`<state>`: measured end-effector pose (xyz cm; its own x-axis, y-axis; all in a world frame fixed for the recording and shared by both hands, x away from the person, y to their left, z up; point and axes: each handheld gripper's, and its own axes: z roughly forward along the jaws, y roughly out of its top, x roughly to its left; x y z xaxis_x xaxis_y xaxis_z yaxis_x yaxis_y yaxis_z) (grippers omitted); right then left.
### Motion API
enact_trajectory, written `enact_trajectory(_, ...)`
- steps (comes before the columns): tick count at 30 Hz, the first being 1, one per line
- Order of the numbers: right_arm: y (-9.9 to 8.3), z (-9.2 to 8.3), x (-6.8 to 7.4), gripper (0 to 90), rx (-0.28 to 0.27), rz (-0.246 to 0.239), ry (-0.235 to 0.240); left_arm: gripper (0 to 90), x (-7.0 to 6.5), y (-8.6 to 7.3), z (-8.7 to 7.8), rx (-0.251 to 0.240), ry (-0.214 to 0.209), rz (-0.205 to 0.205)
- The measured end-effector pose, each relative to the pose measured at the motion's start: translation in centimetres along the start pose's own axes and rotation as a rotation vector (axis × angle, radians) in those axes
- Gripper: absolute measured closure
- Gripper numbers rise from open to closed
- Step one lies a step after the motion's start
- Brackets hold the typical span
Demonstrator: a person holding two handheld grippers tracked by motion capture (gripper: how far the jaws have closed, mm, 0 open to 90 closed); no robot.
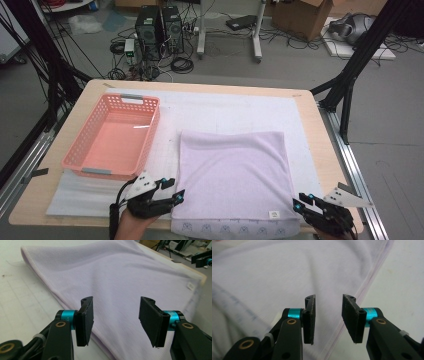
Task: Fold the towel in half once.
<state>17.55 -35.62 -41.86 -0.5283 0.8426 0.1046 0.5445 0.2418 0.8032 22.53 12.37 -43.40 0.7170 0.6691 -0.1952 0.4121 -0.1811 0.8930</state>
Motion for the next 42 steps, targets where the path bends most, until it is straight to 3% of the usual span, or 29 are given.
enact_trajectory(4, 1.4, 3.1, -0.4, 63.0, 0.023, -0.006, -0.016, 46.1, 0.9, 0.8, 3.3, 0.068, 0.014, 0.005)
enact_trajectory(7, 2.2, 5.2, -0.4, 65.0, 0.050, -0.031, -0.007, 48.9, 0.6, 0.9, 5.2, 0.131, 0.009, 0.028)
enact_trajectory(9, 2.4, 6.2, -0.2, 70.6, 0.079, -0.047, 0.007, 54.8, 0.3, 0.8, 6.0, 0.186, 0.021, 0.043)
enact_trajectory(10, 2.4, 6.7, -0.1, 76.5, 0.098, -0.060, 0.007, 60.6, 0.0, 0.9, 6.2, 0.199, 0.048, 0.068)
enact_trajectory(11, 2.3, 7.1, -0.1, 81.4, 0.122, -0.075, 0.006, 66.8, -0.1, 0.9, 6.1, 0.199, 0.057, 0.079)
enact_trajectory(13, 2.2, 7.1, -0.2, 86.9, 0.118, -0.068, 0.011, 84.5, -0.3, 0.9, 5.9, 0.204, 0.062, 0.079)
enact_trajectory(19, 2.0, 5.5, 0.2, 87.7, 0.091, -0.067, 0.024, 86.8, -1.1, 1.0, 4.2, 0.149, 0.009, 0.056)
enact_trajectory(25, 1.3, 3.0, 1.5, 87.4, 0.091, -0.087, 0.064, 86.6, -2.3, 0.2, 1.6, 0.120, -0.063, 0.055)
enact_trajectory(30, -0.1, 1.2, 2.4, 87.5, 0.121, -0.081, 0.112, 86.4, -3.2, -0.9, 0.8, 0.157, -0.106, 0.060)
enact_trajectory(33, -0.7, 0.7, 2.6, 83.1, 0.131, -0.076, 0.141, 82.0, -3.1, -1.1, 0.7, 0.145, -0.109, 0.044)
enact_trajectory(37, -0.3, 0.5, 1.8, 68.9, 0.076, -0.038, 0.112, 52.6, -1.8, 0.0, 0.7, 0.069, -0.051, 0.003)
enact_trajectory(39, 0.2, 0.5, 1.1, 65.9, 0.041, -0.020, 0.079, 49.0, -0.9, 0.6, 1.0, 0.033, -0.014, 0.014)
enact_trajectory(42, 0.8, 1.2, -0.3, 61.1, 0.005, -0.007, 0.026, 45.8, 0.6, 1.6, 2.1, 0.018, 0.027, -0.001)
